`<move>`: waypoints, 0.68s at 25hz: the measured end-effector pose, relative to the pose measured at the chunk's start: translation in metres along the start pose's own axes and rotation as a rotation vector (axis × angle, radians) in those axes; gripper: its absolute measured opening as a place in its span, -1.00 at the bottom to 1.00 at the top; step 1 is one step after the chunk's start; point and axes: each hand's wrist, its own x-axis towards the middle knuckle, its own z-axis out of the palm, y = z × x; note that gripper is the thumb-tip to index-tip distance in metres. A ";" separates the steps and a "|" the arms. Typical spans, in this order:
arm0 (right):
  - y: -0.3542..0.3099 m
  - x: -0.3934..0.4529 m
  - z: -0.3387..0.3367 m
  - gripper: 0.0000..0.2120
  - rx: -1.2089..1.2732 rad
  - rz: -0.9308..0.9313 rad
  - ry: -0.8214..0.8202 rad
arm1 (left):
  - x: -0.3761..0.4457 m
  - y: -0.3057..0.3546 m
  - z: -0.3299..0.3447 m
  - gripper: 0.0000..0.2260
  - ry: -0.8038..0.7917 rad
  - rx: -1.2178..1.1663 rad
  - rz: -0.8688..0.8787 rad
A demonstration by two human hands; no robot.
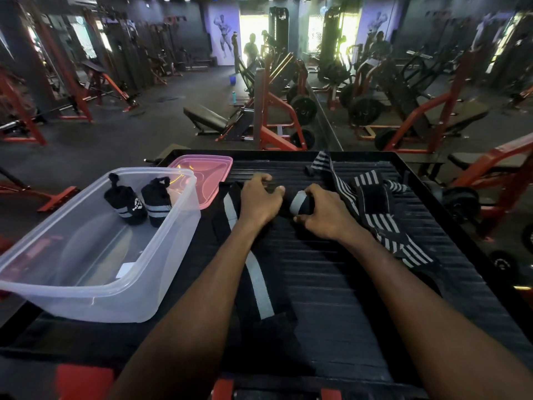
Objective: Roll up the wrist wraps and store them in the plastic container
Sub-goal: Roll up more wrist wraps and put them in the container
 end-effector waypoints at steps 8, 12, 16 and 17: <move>-0.004 -0.001 0.011 -0.49 0.070 0.058 0.010 | -0.002 -0.001 -0.020 -0.83 0.330 0.177 0.234; -0.008 0.002 0.005 -0.54 0.424 0.142 0.089 | -0.004 -0.002 -0.025 -0.79 0.384 0.465 0.155; -0.010 -0.003 0.008 -0.49 0.331 0.073 0.060 | -0.004 -0.009 -0.031 -0.81 0.177 0.639 0.034; -0.010 -0.004 0.010 -0.46 0.314 0.051 0.048 | -0.005 -0.011 -0.032 -0.80 0.122 0.657 0.011</move>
